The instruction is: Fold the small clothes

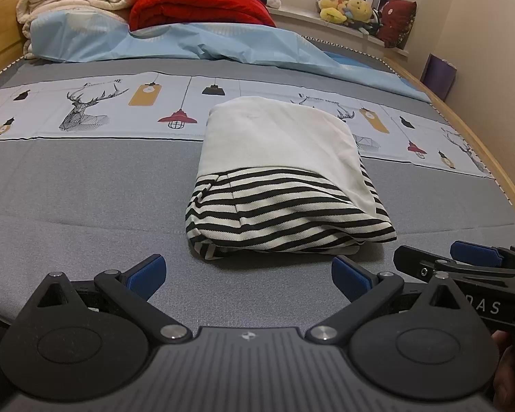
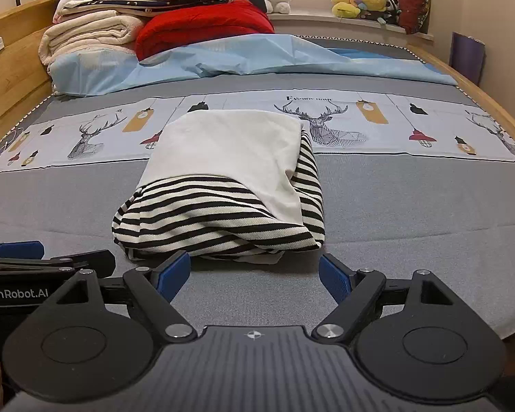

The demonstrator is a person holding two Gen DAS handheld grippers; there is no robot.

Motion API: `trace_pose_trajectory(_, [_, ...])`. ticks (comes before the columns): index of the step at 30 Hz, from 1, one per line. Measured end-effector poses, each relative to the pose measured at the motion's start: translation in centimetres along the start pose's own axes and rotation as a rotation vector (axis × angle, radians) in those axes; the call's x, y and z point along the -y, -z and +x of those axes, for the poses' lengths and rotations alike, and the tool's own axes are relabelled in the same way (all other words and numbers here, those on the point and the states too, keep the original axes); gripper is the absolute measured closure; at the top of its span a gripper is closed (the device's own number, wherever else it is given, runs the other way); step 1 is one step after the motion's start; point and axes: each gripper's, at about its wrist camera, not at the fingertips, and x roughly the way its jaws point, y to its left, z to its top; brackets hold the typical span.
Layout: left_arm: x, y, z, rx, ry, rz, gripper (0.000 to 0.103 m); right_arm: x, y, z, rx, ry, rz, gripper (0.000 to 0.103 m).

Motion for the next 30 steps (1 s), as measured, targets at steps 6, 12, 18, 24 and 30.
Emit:
trace_pose_trajectory(6, [0.02,-0.03,0.02,0.000,0.000,-0.001,0.000,-0.02,0.01,0.03,-0.001,0.000,-0.001,0.020])
trace_pose_trajectory(12, [0.02,-0.02,0.05,0.000,0.001,0.001,0.000,-0.06,0.01,0.02,0.000,0.001,-0.001,0.020])
trace_pose_trajectory(18, [0.04,-0.02,0.05,-0.001,0.001,0.000,0.000,-0.05,0.01,0.02,0.000,0.002,-0.002,0.020])
trace_pose_trajectory(24, [0.08,-0.01,0.05,-0.001,0.001,0.000,0.000,-0.07,0.03,0.05,0.000,0.003,-0.002,0.020])
trace_pose_trajectory(30, [0.12,0.13,0.14,0.003,0.001,0.007,0.000,-0.04,0.03,0.07,-0.002,0.002,-0.003,0.020])
